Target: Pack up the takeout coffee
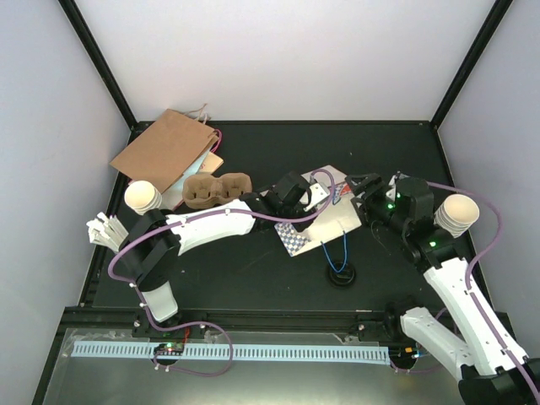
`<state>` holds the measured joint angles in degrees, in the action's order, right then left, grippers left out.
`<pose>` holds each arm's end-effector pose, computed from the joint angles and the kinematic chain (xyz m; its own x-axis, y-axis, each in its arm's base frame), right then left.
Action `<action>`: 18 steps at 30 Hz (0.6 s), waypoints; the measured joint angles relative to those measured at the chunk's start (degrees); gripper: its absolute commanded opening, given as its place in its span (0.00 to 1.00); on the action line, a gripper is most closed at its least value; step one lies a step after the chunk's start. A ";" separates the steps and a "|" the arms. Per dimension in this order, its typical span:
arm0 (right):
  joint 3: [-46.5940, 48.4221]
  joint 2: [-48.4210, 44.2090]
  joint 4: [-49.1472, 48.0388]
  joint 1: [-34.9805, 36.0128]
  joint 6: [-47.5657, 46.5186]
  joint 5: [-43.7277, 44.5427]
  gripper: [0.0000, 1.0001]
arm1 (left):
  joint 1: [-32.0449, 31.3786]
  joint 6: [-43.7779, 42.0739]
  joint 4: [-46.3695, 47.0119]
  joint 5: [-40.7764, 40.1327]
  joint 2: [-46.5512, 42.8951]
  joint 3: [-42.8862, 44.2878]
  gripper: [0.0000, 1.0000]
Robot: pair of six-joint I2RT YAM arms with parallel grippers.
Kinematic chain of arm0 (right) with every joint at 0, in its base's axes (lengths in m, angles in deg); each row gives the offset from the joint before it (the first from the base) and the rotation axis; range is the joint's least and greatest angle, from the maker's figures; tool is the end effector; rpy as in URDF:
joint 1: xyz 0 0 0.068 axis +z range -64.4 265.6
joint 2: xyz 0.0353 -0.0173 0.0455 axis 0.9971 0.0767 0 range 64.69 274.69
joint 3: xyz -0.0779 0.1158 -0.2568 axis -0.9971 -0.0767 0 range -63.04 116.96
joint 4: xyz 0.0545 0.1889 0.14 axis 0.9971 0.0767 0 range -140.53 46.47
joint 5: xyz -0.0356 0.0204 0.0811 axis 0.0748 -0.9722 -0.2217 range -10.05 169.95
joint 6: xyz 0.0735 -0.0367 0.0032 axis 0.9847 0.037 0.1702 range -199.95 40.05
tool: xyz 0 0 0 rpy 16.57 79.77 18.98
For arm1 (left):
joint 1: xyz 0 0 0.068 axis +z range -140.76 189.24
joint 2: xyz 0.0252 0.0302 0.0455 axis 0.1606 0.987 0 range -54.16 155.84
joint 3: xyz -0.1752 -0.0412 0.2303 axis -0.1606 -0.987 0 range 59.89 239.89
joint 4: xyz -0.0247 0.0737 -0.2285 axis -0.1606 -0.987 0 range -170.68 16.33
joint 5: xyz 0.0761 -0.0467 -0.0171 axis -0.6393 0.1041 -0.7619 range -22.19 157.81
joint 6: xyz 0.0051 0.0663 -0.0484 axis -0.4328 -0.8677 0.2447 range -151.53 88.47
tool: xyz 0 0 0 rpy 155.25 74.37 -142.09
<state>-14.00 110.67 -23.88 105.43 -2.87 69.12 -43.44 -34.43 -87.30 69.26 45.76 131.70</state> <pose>0.1597 0.0719 0.3318 -0.5668 0.8133 -0.1317 0.2562 0.3259 0.9100 0.2428 -0.3216 0.2441 -0.3622 0.5587 -0.7462 0.8259 0.5634 0.0209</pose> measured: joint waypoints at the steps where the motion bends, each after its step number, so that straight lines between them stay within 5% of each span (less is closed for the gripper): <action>1: -0.85 0.15 -0.76 0.00 1.86 -1.62 0.75 | -0.02 0.07 0.00 -0.04 0.00 0.00 0.01; 6: -7.54 0.26 -6.25 0.00 11.78 -8.90 0.75 | -0.31 0.46 0.50 -0.66 0.07 0.00 0.02; 18: -17.94 -4.15 -20.31 0.09 28.83 -9.94 0.78 | -0.83 3.32 4.24 -2.47 0.11 0.00 0.01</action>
<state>-31.94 106.51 -44.18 105.52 25.96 59.17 -44.27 -31.11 -83.06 66.79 45.87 131.70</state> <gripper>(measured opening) 0.768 0.018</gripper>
